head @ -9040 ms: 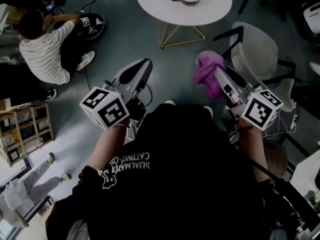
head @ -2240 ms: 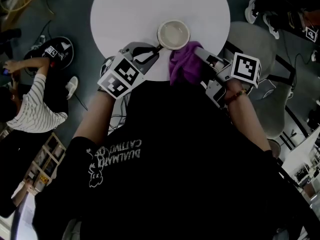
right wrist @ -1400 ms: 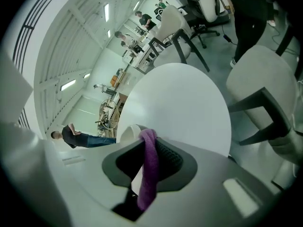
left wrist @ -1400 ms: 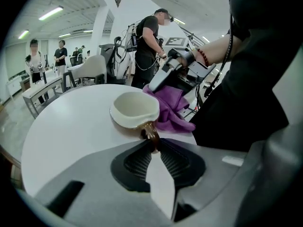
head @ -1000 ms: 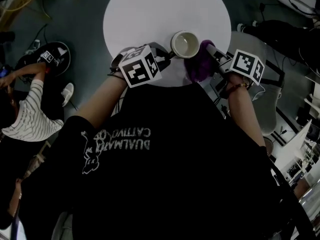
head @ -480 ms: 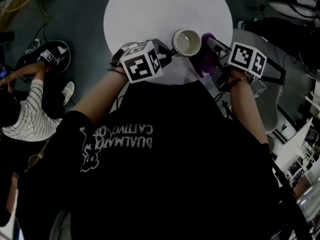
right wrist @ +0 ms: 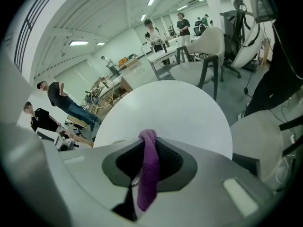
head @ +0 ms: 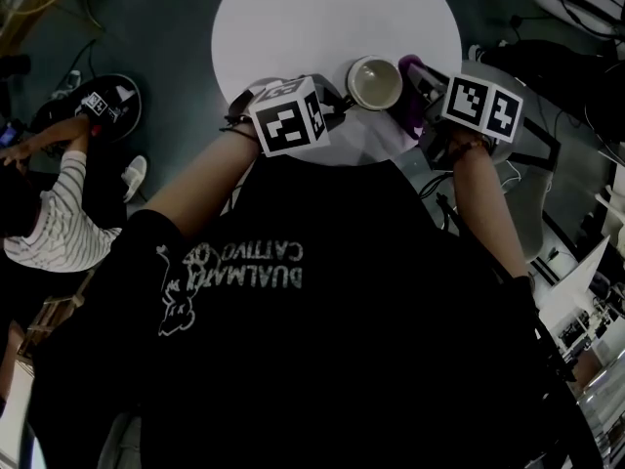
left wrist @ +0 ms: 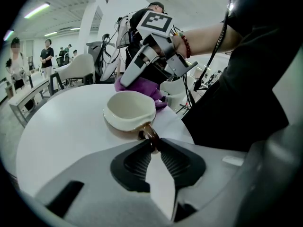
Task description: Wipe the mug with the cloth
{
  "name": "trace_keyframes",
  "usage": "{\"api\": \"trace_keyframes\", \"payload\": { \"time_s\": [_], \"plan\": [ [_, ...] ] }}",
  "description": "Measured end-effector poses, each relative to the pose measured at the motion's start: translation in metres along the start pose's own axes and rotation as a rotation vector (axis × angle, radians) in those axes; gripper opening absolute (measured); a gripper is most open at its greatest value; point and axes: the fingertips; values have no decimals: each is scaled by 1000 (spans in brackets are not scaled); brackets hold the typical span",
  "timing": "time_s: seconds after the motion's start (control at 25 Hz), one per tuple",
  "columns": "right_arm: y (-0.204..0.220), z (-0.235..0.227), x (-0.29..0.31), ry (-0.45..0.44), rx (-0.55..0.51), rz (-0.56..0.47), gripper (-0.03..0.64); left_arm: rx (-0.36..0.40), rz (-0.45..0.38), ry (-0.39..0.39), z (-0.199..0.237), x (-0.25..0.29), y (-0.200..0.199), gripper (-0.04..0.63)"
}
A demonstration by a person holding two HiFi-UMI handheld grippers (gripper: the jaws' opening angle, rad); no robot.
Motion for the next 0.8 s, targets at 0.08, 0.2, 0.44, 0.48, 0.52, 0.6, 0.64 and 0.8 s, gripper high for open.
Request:
{"api": "trace_keyframes", "payload": {
  "time_s": [0.08, 0.2, 0.44, 0.48, 0.52, 0.6, 0.64, 0.8],
  "plan": [
    [-2, 2, 0, 9, -26, -9, 58, 4, -1, 3, 0, -1, 0, 66],
    [-8, 6, 1, 14, -66, -32, 59, 8, 2, 3, 0, -1, 0, 66],
    [-14, 16, 3, 26, -163, -39, 60, 10, 10, 0, -1, -3, -2, 66],
    [-15, 18, 3, 23, -173, -45, 58, 10, 10, 0, -2, -3, -3, 66],
    [-17, 21, 2, 19, -180, -52, 58, 12, 10, 1, -2, -3, -3, 66],
    [-20, 26, 3, 7, -190, -63, 58, 18, 7, 5, -2, -2, -3, 66],
    [-21, 29, 4, 2, -195, -66, 58, 19, 6, 6, -2, -2, -3, 66],
    [-23, 40, 10, -24, -212, -70, 58, 22, 6, 2, 0, -2, 0, 65]
  ]
}}
Point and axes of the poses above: the fingertips, and each gripper's own axes: x forward along the fingers, z to its left, y out of its underside, and after that the axes turned 7 degrees about x, right-handed
